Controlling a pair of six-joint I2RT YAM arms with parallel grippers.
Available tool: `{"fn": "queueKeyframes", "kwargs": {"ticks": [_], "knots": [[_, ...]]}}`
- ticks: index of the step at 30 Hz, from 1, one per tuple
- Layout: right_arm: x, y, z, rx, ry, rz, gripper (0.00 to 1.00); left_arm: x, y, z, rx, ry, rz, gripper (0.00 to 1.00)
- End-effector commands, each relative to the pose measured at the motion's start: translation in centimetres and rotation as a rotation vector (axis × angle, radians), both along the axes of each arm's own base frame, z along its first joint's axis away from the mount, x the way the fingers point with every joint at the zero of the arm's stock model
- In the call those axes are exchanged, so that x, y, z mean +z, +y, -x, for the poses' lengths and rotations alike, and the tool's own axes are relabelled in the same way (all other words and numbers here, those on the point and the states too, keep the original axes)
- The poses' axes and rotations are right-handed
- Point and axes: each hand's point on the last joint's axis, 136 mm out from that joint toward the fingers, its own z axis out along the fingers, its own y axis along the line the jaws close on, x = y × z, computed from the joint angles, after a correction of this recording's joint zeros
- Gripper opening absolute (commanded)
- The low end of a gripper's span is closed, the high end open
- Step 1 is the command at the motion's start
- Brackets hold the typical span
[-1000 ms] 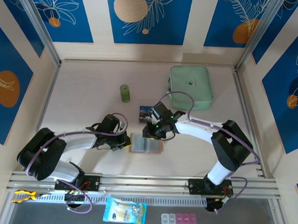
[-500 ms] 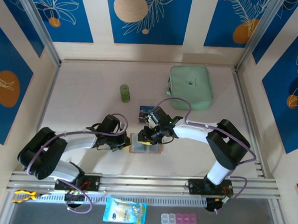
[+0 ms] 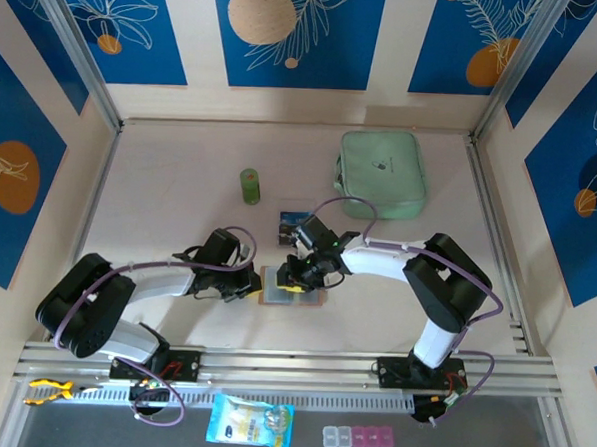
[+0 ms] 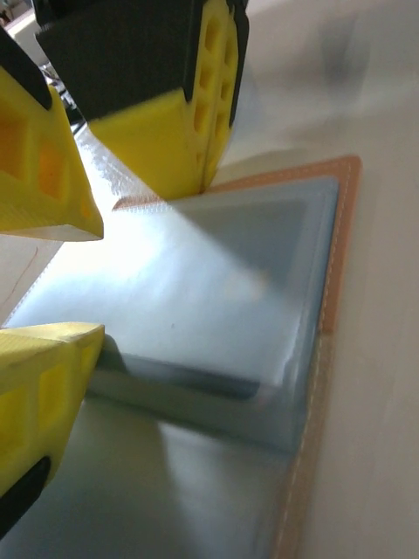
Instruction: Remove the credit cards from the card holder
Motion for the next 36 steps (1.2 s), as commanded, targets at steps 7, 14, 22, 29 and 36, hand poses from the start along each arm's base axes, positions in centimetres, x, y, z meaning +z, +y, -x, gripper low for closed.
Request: {"fn": "queueKeyframes", "kwargs": {"ticks": [7, 14, 22, 29, 36], "knots": [[0.1, -1.9, 0.3, 0.013, -0.017, 0.077, 0.31, -1.5, 0.4, 0.7, -0.011, 0.053, -0.053, 0.03], [0.0, -2.1, 0.1, 0.001, -0.013, 0.064, 0.29, -0.5, 0.1, 0.2, -0.012, 0.027, -0.040, 0.03], [-0.3, -2.4, 0.0, -0.018, 0.006, 0.013, 0.24, 2.9, -0.7, -1.0, -0.007, -0.047, 0.002, 0.10], [-1.0, -2.8, 0.2, -0.027, 0.024, -0.022, 0.21, 4.5, -3.0, -1.1, -0.053, -0.071, 0.032, 0.25], [-1.5, -3.1, 0.4, -0.034, 0.039, -0.070, 0.20, 3.7, -4.3, -1.1, -0.070, -0.058, 0.017, 0.30]]}}
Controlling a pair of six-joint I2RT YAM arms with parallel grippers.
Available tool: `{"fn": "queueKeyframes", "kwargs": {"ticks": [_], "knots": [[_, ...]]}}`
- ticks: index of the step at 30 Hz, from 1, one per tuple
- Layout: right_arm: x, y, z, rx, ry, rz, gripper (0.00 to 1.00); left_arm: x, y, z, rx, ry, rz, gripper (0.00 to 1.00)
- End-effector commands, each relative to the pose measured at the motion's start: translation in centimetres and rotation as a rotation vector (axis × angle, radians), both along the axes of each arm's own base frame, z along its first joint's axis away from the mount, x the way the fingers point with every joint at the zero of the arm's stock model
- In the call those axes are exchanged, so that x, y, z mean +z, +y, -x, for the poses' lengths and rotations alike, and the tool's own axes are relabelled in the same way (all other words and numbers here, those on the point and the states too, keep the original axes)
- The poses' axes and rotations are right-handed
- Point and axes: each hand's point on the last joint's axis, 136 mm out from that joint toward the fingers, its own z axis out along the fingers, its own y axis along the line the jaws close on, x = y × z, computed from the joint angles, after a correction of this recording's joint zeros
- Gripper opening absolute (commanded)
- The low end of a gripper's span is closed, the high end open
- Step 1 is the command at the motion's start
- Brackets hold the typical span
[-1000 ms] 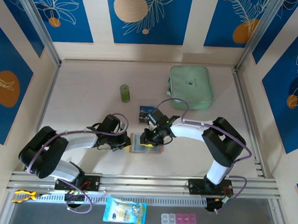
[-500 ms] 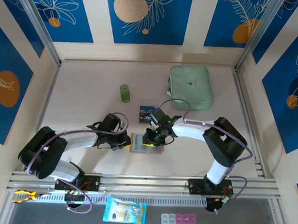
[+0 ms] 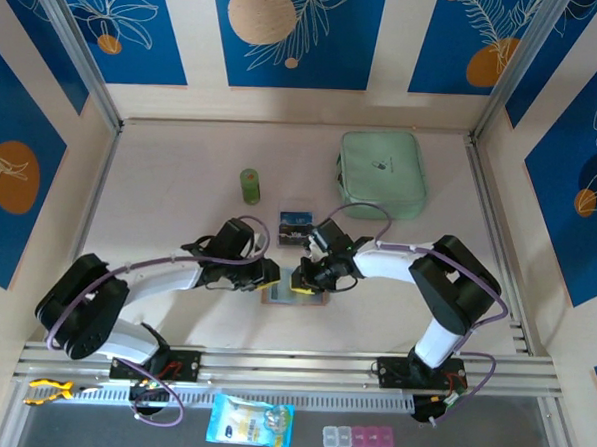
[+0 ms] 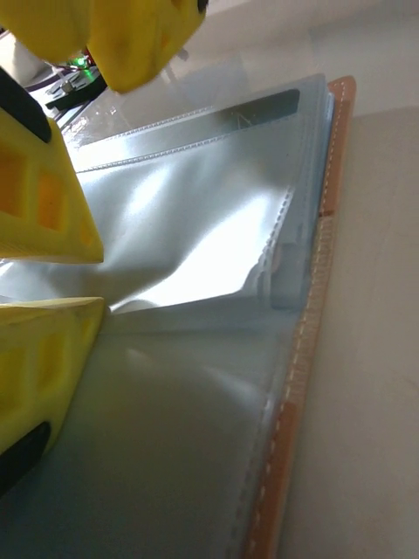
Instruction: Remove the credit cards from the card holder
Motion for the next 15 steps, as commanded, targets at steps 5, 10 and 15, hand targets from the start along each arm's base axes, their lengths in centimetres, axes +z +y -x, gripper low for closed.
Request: {"fn": "queueKeyframes", "kwargs": {"ticks": [5, 10, 15], "knots": [[-0.4, -0.5, 0.9, -0.008, 0.042, -0.055, 0.20, -0.5, -0.9, -0.4, 0.004, 0.013, -0.023, 0.32], [-0.3, -0.6, 1.0, -0.009, 0.043, -0.079, 0.20, -0.9, -1.2, -0.4, 0.000, 0.021, -0.026, 0.32], [0.1, -0.4, 1.0, -0.006, 0.031, -0.104, 0.20, -0.9, -1.8, -0.5, -0.001, 0.024, -0.016, 0.30]]}}
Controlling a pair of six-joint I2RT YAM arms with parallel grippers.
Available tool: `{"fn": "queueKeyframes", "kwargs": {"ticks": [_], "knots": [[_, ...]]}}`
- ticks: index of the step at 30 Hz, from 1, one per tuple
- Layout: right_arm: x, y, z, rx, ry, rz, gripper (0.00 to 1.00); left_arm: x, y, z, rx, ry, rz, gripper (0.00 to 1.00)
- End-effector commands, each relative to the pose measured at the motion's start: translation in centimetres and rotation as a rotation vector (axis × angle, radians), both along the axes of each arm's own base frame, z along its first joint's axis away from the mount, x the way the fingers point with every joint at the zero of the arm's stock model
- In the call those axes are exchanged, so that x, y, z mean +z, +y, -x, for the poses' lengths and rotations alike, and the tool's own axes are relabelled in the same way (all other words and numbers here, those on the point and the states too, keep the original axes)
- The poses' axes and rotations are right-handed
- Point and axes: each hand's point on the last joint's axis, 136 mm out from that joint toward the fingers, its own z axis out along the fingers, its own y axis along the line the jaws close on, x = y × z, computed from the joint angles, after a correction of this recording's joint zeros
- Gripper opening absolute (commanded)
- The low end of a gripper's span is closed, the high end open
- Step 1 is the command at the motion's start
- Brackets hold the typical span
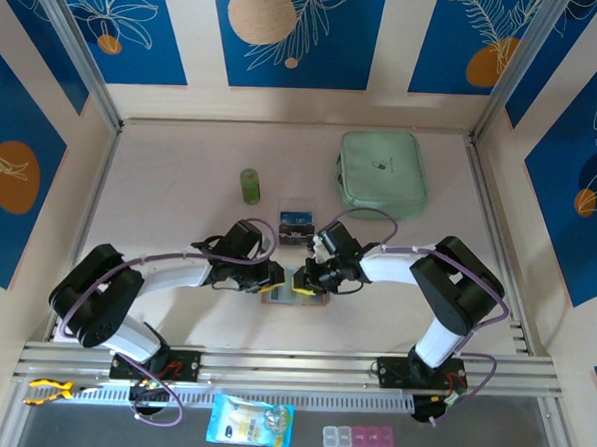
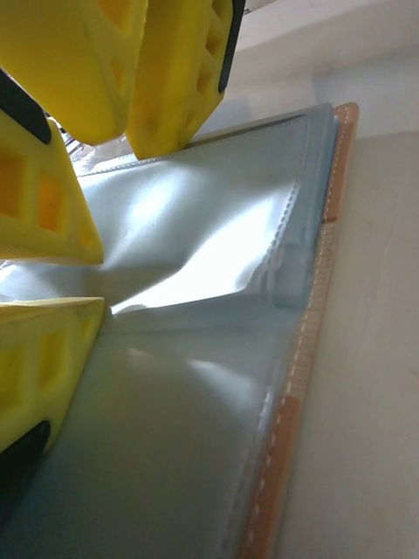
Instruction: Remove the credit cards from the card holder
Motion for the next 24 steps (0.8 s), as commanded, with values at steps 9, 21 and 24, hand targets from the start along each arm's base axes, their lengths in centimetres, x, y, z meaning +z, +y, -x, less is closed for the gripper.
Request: {"fn": "queueKeyframes", "kwargs": {"ticks": [9, 21, 24], "knots": [[1.6, -0.5, 0.5, -0.006, -0.012, -0.025, 0.22, 1.2, -2.1, -0.8, -0.018, -0.021, 0.033, 0.25], [5.8, -4.9, -0.8, -0.095, -0.154, 0.094, 0.25, 2.9, -5.1, -0.7, -0.083, -0.039, 0.063, 0.27], [6.3, -6.3, -0.9, -0.117, -0.168, 0.115, 0.25, 2.5, -5.9, -0.6, -0.098, -0.031, 0.065, 0.27]]}}
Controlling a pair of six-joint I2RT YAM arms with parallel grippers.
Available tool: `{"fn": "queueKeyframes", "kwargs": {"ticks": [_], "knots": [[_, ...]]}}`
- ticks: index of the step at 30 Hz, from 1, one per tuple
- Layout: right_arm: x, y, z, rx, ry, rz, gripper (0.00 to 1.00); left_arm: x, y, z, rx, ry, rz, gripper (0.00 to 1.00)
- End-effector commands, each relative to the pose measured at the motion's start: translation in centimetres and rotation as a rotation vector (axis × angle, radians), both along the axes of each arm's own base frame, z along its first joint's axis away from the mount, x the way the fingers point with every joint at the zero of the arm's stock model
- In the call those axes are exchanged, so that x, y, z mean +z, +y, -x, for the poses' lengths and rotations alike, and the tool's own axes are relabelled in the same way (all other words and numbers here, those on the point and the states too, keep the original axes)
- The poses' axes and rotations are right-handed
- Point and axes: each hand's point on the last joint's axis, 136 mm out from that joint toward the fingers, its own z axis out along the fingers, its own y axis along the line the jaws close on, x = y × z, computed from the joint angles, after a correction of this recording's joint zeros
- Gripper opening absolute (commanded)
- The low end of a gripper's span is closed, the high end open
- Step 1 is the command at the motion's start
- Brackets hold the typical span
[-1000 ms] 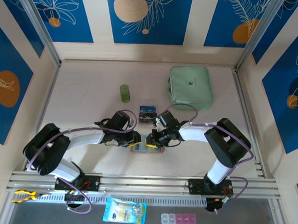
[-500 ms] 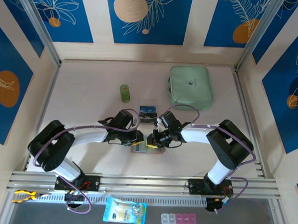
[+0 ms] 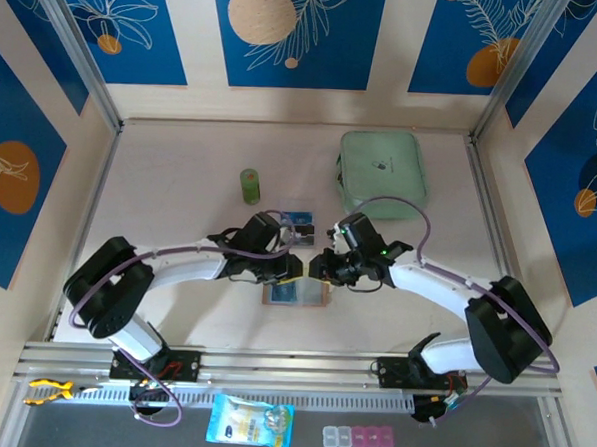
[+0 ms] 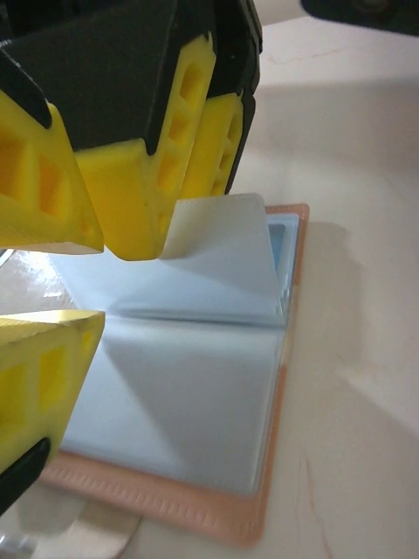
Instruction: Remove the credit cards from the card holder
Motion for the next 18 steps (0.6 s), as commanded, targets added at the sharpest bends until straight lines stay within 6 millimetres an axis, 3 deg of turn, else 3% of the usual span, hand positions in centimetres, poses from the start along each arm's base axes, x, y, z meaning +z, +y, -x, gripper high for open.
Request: {"fn": "queueKeyframes", "kwargs": {"ticks": [1, 12, 18], "knots": [[0.3, -2.2, 0.4, -0.022, -0.002, 0.070, 0.26, -0.1, -1.4, 0.4, -0.025, 0.027, 0.011, 0.28], [1.1, -4.3, 1.0, -0.067, -0.003, 0.046, 0.29, -0.6, -4.5, 0.3, -0.071, 0.039, 0.046, 0.36], [1.2, -4.0, 1.3, -0.060, 0.010, 0.026, 0.30, 0.1, -4.1, 0.0, -0.067, 0.005, 0.031, 0.41]]}}
